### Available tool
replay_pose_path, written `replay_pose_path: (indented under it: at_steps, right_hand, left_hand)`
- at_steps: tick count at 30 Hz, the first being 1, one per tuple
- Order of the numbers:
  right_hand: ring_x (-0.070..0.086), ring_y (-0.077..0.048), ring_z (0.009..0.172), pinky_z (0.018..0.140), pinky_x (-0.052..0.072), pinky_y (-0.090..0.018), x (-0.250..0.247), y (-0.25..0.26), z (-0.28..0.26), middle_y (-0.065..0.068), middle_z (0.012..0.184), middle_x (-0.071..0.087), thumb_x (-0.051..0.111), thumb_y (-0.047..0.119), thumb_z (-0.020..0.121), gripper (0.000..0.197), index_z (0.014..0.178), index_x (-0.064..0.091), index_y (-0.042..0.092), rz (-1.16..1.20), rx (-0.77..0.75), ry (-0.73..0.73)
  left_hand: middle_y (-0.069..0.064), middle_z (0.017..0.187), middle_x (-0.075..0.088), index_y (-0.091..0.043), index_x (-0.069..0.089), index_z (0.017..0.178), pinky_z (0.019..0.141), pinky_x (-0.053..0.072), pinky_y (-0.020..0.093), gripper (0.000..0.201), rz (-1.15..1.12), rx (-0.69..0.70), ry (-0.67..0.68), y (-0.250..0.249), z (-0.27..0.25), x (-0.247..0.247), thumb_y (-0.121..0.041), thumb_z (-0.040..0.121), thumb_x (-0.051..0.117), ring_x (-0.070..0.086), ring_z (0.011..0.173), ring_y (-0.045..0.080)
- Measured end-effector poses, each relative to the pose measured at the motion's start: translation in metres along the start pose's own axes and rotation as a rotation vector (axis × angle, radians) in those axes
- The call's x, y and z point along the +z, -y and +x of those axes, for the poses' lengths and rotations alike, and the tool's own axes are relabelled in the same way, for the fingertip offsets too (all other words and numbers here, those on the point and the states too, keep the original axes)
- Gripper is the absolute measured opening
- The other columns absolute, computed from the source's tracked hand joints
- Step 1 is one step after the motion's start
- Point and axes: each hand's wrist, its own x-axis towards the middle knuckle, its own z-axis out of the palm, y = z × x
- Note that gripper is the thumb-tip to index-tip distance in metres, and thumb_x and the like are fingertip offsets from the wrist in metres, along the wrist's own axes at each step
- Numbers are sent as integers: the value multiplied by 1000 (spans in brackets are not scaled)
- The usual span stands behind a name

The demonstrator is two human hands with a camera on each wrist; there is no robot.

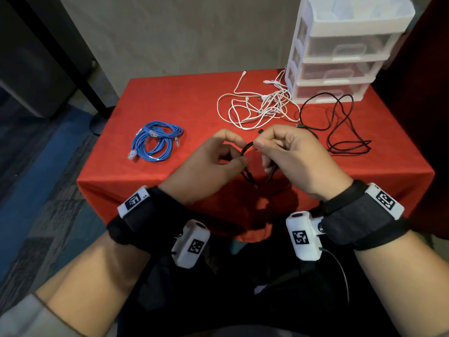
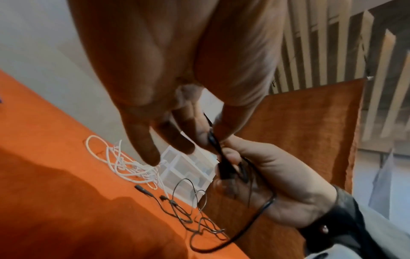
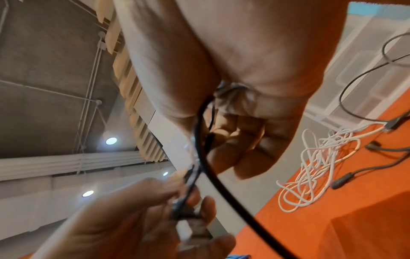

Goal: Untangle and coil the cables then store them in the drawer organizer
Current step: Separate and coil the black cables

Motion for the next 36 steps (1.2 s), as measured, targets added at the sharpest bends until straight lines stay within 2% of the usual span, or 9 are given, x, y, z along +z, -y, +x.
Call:
replay_pose_path:
  at_steps: [4, 9, 16, 20, 22, 26, 28, 30, 36]
  right_hand:
    - [61, -20, 63, 70, 51, -34, -3, 3, -1, -6, 68, 65, 62, 18, 102, 16, 91, 67, 7, -1, -31, 40]
    - [59, -20, 64, 66, 50, -28, -3, 8, -1, -7, 68, 63, 62, 20, 102, 16, 92, 68, 9, 56, -23, 51]
    - [58, -14, 65, 61, 48, -22, -6, 13, -3, -7, 73, 67, 61, 12, 101, 14, 91, 69, 6, 113, -35, 27]
    - [58, -14, 66, 56, 48, -24, -6, 12, -4, -14, 75, 68, 62, 12, 101, 16, 91, 68, 1, 88, -61, 27]
    - [58, -14, 66, 56, 48, -26, -7, 13, -5, -14, 74, 68, 64, 13, 100, 17, 90, 69, 0, 78, -77, 34]
    - [56, -8, 61, 57, 48, -25, -7, 16, -3, 9, 65, 66, 67, 12, 97, 10, 89, 72, 7, 52, -101, 44]
    - [56, -10, 63, 61, 46, -24, -6, 17, -1, 3, 68, 68, 68, 11, 96, 8, 91, 72, 6, 69, -104, 51]
    - [57, -11, 61, 58, 46, -23, -6, 18, -1, -11, 68, 67, 69, 10, 95, 8, 92, 73, 4, 93, -99, 42]
    - [48, -14, 46, 48, 39, -26, -8, 5, -3, 4, 64, 69, 68, 17, 97, 8, 96, 72, 11, 73, -45, 25]
  left_hand:
    - [4, 76, 64, -15, 54, 96, 80, 49, 33, 16, -266, -62, 50, -10, -5, -1, -9, 82, 60, 58, 84, 27]
    - [4, 79, 56, -11, 52, 88, 72, 57, 35, 6, -566, -125, 111, -15, -10, 7, -15, 91, 56, 63, 69, 24]
    - [9, 101, 66, -5, 58, 109, 65, 45, 25, 15, -640, -128, 140, -17, -11, 8, -12, 103, 45, 47, 63, 12]
    - [7, 106, 63, -8, 64, 107, 69, 46, 26, 32, -616, -218, 197, -19, -12, 4, -32, 105, 43, 47, 64, 11]
    - [5, 99, 64, -7, 65, 103, 68, 48, 27, 32, -588, -209, 173, -19, -14, 5, -31, 105, 43, 46, 62, 11]
    - [1, 77, 61, -2, 60, 90, 66, 52, 26, 24, -621, -127, 62, -20, -18, 11, -16, 102, 46, 51, 61, 11]
    - [3, 78, 62, -5, 57, 87, 62, 52, 26, 23, -643, -136, 72, -23, -19, 12, -17, 102, 44, 50, 58, 11]
    - [2, 76, 58, -10, 53, 87, 57, 46, 24, 23, -634, -177, 128, -27, -19, 11, -18, 103, 39, 38, 51, 8]
    - [-6, 63, 24, -16, 54, 86, 46, 23, 20, 29, -530, -254, 80, -33, -13, 5, -21, 106, 35, 18, 50, 7]
